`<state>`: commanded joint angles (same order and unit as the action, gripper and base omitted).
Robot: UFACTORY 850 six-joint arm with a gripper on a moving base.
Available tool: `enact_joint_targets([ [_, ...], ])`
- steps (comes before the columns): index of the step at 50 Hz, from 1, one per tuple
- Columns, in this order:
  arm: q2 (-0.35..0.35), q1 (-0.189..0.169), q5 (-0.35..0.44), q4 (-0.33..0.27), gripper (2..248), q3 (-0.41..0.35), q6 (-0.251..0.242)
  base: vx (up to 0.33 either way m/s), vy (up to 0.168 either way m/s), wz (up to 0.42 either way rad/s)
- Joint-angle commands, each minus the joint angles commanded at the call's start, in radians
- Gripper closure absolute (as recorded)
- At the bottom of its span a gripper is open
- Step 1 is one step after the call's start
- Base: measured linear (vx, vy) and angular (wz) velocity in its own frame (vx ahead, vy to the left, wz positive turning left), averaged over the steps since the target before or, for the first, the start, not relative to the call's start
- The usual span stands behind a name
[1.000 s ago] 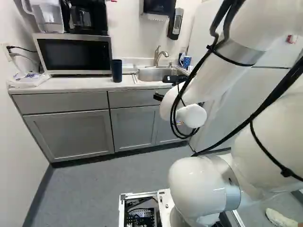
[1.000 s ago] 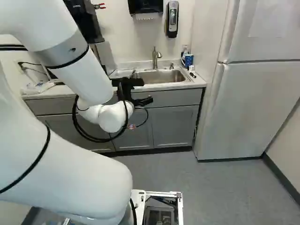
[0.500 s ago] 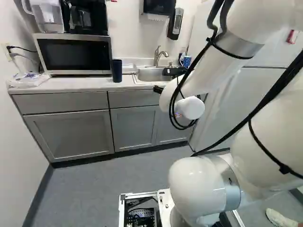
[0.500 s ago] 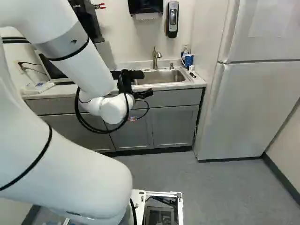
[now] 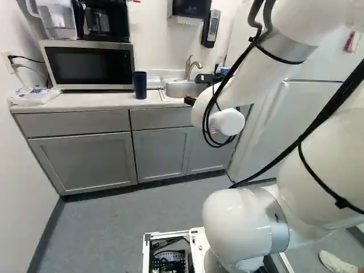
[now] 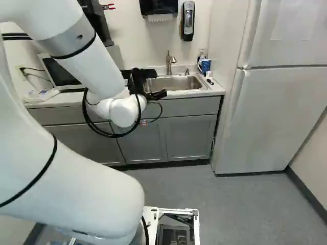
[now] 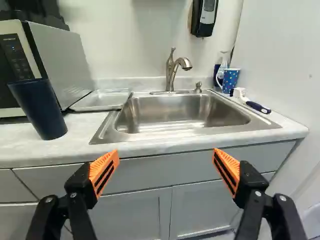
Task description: Rinse the cup and place it in the tray
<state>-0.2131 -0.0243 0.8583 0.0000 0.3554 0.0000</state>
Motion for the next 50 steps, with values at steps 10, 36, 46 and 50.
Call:
enact_joint_targets([
  [10,0.003,0.0,-0.01,0.0,3,0.026,0.0,0.0,0.0,0.0],
  [36,0.01,0.001,-0.04,0.0,3,0.091,0.0,0.0,0.0,0.0],
  [46,0.008,0.002,-0.053,0.0,3,0.113,0.0,0.0,0.0,0.0],
  [50,0.008,0.003,-0.059,0.0,3,0.121,0.0,0.0,0.0,0.0],
])
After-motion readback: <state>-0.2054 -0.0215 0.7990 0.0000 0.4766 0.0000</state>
